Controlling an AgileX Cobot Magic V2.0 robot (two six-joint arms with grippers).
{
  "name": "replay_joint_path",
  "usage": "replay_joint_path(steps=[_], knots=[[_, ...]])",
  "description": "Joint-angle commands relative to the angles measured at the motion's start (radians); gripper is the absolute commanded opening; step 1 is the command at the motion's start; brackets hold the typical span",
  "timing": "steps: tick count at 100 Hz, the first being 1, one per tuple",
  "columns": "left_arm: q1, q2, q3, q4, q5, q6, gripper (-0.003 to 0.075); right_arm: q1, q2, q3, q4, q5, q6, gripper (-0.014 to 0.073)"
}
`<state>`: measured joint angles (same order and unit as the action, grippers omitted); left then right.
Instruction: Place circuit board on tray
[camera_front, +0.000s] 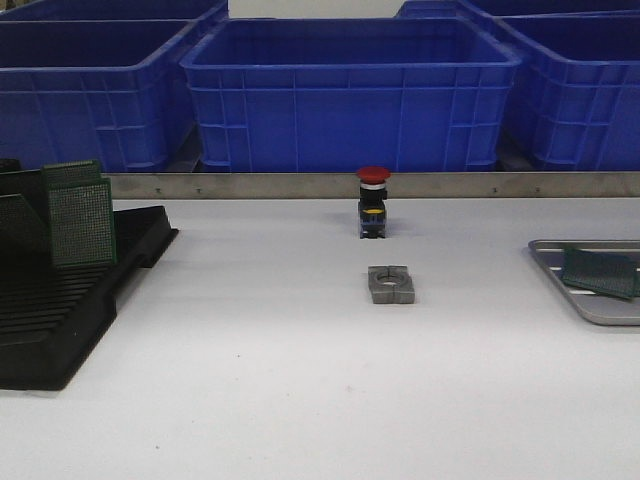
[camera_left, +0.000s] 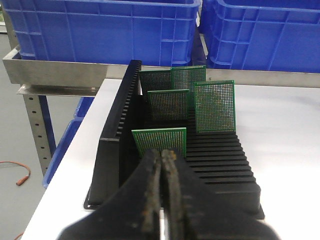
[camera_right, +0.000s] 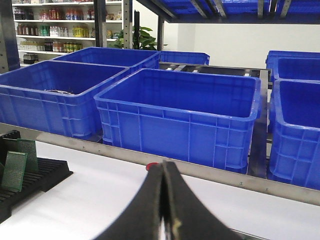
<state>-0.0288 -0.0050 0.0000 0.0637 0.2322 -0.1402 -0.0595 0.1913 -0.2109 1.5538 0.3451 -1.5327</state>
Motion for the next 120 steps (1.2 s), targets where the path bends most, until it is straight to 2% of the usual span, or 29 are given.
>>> replay_joint_path(steps=[1, 20, 30, 35, 41, 49, 56, 61, 68, 80, 88, 95, 103, 120], knots=[[-0.006, -0.031, 0.048, -0.01, -0.067, -0.01, -0.002, -0.005, 0.006, -0.026, 0.035, 0.01, -0.005, -0.0113], [-0.006, -0.031, 0.048, -0.01, -0.067, -0.01, -0.002, -0.005, 0.006, -0.026, 0.033, 0.008, -0.005, -0.0113], [-0.006, -0.031, 0.048, -0.01, -0.067, -0.01, -0.002, -0.005, 0.006, -0.026, 0.023, -0.083, 0.029, -0.0113], [-0.006, -0.031, 0.048, -0.01, -0.067, -0.01, -0.002, -0.005, 0.006, -0.026, -0.028, -0.112, 0.053, -0.0113], [-0.006, -0.031, 0.048, -0.01, -0.067, -0.01, -0.002, -0.005, 0.006, -0.026, -0.151, -0.124, 0.11, -0.0113], [-0.006, -0.031, 0.048, -0.01, -0.067, -0.01, -0.002, -0.005, 0.006, -0.026, -0.36, -0.146, 0.312, -0.0113], [-0.006, -0.031, 0.048, -0.01, -0.067, -0.01, -0.002, -0.005, 0.001, -0.026, -0.617, -0.175, 0.554, -0.0113], [-0.006, -0.031, 0.048, -0.01, -0.067, -0.01, -0.002, -0.004, -0.012, -0.026, -0.848, -0.2, 0.724, -0.0113], [-0.006, -0.031, 0.048, -0.01, -0.067, -0.01, -0.002, -0.003, -0.04, -0.008, -1.089, -0.263, 0.95, -0.0113], [-0.006, -0.031, 0.048, -0.01, -0.067, -0.01, -0.002, -0.003, -0.093, 0.085, -1.358, -0.401, 1.273, -0.0113], [-0.006, -0.031, 0.048, -0.01, -0.067, -0.01, -0.002, -0.003, -0.122, 0.156, -1.45, -0.449, 1.422, -0.0113], [-0.006, -0.031, 0.048, -0.01, -0.067, -0.01, -0.002, -0.003, -0.158, 0.229, -1.487, -0.515, 1.497, -0.0113], [-0.006, -0.031, 0.048, -0.01, -0.067, -0.01, -0.002, -0.003, -0.217, 0.227, -1.543, -0.453, 1.518, -0.0113], [-0.006, -0.031, 0.048, -0.01, -0.067, -0.01, -0.002, -0.002, -0.229, 0.227, -1.547, -0.389, 1.52, -0.0113]])
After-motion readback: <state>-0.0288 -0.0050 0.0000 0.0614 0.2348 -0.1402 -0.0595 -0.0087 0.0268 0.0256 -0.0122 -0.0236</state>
